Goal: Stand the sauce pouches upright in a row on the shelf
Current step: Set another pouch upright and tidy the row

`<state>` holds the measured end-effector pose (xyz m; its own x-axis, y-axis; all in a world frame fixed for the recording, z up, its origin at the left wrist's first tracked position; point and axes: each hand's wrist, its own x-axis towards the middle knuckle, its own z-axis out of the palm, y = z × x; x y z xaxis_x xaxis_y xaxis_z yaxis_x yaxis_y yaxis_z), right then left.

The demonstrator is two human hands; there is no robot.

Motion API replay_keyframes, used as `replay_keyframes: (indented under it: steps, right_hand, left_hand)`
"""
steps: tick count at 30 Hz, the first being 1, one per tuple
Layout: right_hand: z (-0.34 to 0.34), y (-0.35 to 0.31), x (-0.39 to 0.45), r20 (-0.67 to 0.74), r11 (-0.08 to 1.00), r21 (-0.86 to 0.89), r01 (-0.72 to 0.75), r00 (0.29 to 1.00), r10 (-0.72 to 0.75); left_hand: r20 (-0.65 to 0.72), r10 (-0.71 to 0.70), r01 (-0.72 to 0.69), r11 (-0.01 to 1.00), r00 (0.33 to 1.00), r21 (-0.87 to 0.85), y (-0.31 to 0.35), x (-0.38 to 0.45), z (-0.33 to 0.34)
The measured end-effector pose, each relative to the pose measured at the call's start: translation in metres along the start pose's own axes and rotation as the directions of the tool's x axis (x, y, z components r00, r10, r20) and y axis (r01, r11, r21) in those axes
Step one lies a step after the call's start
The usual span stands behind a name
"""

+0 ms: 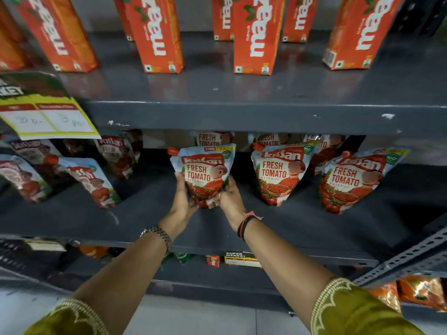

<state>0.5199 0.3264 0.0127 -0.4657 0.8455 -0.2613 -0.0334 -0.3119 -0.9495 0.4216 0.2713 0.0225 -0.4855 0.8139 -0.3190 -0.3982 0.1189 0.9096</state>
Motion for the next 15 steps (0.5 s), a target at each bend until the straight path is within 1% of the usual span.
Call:
replay_keyframes:
  steps: [4, 6, 9, 10, 12, 15]
  right_hand:
    - [0.000, 0.009, 0.015, -0.089, 0.999, -0.007, 0.054, 0.995, -0.054]
    - [-0.006, 0.012, 0.026, -0.096, 0.998, -0.027, 0.049, 0.994, -0.051]
    - [-0.015, 0.012, 0.037, -0.096, 0.994, -0.105, 0.037, 0.994, -0.047]
    - [-0.017, 0.014, 0.038, -0.111, 0.992, -0.128, 0.019, 0.993, -0.034]
    - [-0.020, 0.026, 0.042, -0.173, 0.981, -0.184, -0.065, 0.984, 0.033]
    - [-0.014, 0.051, 0.040, -0.260, 0.926, -0.346, -0.149, 0.964, 0.058]
  left_hand:
    - [0.055, -0.016, 0.019, 0.999, 0.998, -0.040, 0.001, 0.010, 0.004]
    - [0.063, -0.010, 0.013, 0.999, 0.998, -0.042, 0.000, 0.014, 0.009]
    - [0.072, 0.006, -0.005, 1.000, 0.997, -0.016, -0.005, 0.023, 0.012]
    - [0.048, 0.002, -0.002, 1.000, 0.999, -0.003, -0.007, 0.026, 0.010]
    - [-0.042, -0.003, 0.004, 1.000, 0.999, 0.031, -0.011, 0.033, -0.002]
    - [-0.209, 0.028, -0.011, 0.996, 0.978, 0.085, -0.020, 0.043, -0.041]
